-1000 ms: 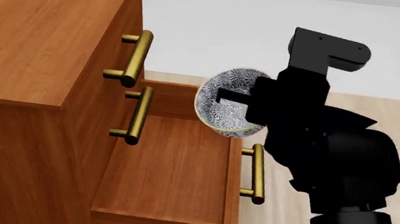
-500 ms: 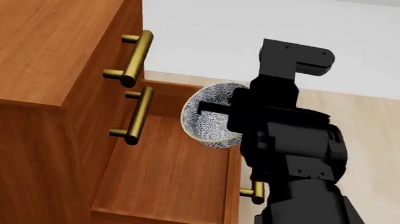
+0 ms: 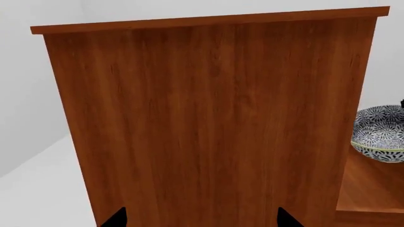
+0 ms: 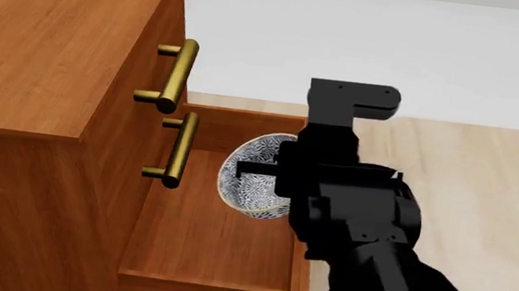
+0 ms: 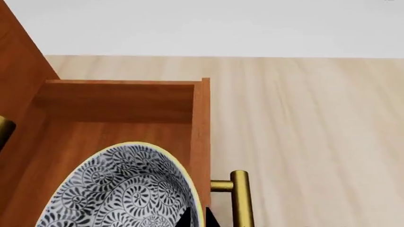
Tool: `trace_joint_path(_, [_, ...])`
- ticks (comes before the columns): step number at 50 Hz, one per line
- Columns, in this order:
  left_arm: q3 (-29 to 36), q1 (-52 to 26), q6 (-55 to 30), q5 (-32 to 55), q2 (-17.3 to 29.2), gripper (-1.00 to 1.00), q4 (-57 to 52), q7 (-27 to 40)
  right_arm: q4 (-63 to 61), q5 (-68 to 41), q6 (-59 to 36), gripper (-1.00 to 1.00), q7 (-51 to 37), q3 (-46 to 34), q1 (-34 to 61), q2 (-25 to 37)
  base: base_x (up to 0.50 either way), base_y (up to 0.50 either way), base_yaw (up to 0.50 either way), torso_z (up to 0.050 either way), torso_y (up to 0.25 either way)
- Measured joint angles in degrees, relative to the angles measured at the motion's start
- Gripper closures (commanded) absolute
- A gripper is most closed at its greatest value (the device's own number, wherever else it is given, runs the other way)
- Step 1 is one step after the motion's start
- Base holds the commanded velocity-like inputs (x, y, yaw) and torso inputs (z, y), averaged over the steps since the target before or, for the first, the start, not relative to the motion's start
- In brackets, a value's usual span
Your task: Put the bowl in the bottom drawer of the cabinet.
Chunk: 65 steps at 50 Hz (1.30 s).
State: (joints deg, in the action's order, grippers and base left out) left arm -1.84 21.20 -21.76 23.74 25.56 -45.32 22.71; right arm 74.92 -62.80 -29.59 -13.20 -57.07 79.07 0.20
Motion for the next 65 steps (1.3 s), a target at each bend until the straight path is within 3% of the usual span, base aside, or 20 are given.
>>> trace_joint_path(15, [0.2,0.1,0.4,0.0,0.1,-1.0,0.5,0.1,-0.5,-17.5,3.8,1.0,-0.8,-17.9,0.3,-0.1,0.0,0.0,0.0,0.0,0.0])
trace_joint_path(29, [0.3,0.1,0.8,0.1,0.2,-1.0,1.0,0.1,-2.1,-28.3,6.1,1.0,-1.2,-28.5,0.2,-0.2,0.0,0.0,0.0,0.0,0.001])
trace_joint_path(65, [0.2,0.3,1.5,0.7,0.6,-1.0,1.6,0.3,-5.9,-37.7,8.2,1.0,-1.0,-35.0,-1.5,-0.2,0.0,0.0,0.0,0.0,0.0])
